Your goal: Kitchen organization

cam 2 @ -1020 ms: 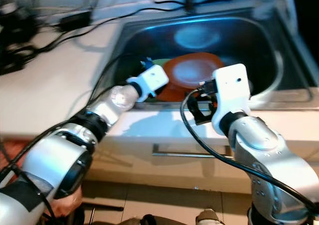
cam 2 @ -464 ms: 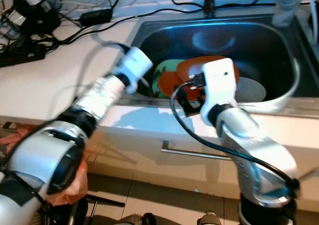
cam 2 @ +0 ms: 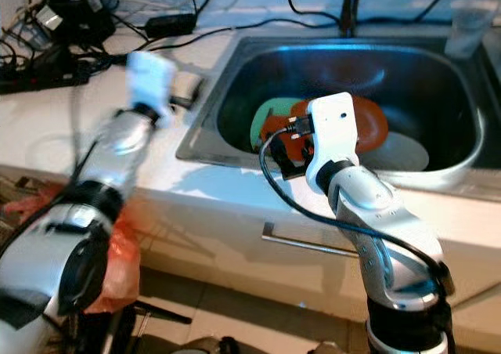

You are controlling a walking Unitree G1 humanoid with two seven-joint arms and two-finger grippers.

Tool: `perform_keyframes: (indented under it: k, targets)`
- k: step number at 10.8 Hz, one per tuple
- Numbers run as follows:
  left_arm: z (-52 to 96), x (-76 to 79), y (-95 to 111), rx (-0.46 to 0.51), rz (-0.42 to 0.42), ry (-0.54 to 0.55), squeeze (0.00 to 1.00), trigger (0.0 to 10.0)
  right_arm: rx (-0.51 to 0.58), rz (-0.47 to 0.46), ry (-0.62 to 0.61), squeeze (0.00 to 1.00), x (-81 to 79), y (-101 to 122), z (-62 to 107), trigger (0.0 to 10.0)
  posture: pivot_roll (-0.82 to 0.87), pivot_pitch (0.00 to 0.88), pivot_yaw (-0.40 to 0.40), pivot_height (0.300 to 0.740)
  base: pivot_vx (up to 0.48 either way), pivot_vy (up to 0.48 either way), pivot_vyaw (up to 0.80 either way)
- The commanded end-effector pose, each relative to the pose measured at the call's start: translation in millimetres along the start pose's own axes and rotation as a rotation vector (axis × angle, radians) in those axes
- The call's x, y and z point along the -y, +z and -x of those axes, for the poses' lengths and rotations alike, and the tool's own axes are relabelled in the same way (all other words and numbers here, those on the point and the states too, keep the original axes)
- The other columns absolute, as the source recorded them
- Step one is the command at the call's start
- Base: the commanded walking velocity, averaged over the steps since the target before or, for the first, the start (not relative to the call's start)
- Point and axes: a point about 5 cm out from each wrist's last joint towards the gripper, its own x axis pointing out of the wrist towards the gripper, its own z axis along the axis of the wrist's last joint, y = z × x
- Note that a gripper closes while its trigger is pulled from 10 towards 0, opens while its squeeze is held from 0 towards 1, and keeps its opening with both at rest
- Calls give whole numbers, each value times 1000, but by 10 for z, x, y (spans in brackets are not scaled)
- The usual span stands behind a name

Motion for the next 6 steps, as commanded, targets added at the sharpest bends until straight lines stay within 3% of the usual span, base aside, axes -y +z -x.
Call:
perform_keyframes:
  k: [1,3,6]
  targets:
    - [53,-135,10,16,8,55,1000,10000,19,14,27,0,-47,38,-33,10000,-70,51,113,740,0,0,0]
    - [176,-210,44,67,29,153,1000,10000,27,47,38,0,-21,61,-114,10000,-62,16,64,740,0,0,0]
    - [305,-84,168,111,79,174,1000,10000,47,68,7,0,37,99,-157,10000,-56,0,53,740,0,0,0]
